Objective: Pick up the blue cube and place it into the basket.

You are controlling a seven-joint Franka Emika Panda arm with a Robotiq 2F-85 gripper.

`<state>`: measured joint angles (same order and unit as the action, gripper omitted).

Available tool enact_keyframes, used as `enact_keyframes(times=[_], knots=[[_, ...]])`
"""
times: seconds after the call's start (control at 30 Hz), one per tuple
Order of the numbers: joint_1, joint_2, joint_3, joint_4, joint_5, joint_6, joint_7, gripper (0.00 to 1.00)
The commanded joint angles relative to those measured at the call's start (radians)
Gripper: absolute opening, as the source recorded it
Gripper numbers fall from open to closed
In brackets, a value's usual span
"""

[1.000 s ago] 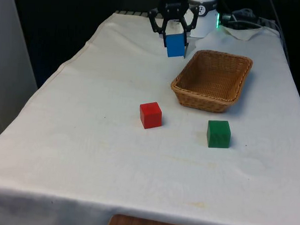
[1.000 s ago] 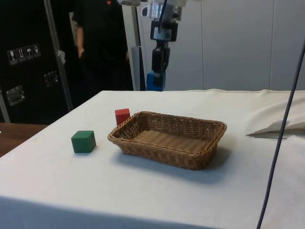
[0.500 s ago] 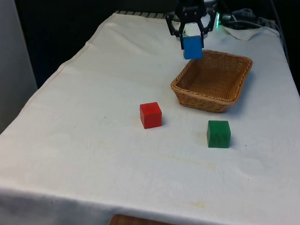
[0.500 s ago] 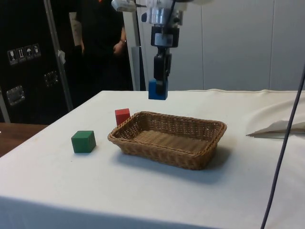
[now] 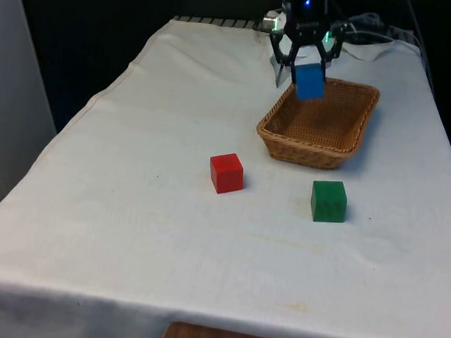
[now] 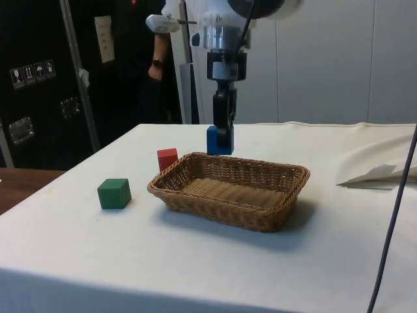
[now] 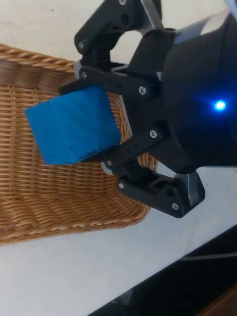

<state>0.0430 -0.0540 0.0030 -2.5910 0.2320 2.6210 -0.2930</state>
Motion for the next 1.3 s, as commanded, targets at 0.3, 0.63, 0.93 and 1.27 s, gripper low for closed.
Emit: enact_keyframes(times=[0.3,0.63,0.93,1.27], knots=[[-0.003,0.029,0.026,-0.003,-0.128,0.021,0.123,0.02],[-0.001,0.050,0.052,0.001,-0.245,0.017,0.240,0.02],[0.001,0.076,0.071,0.001,-0.312,0.047,0.315,0.02],[-0.001,0.131,0.069,-0.011,-0.316,0.143,0.317,0.02]])
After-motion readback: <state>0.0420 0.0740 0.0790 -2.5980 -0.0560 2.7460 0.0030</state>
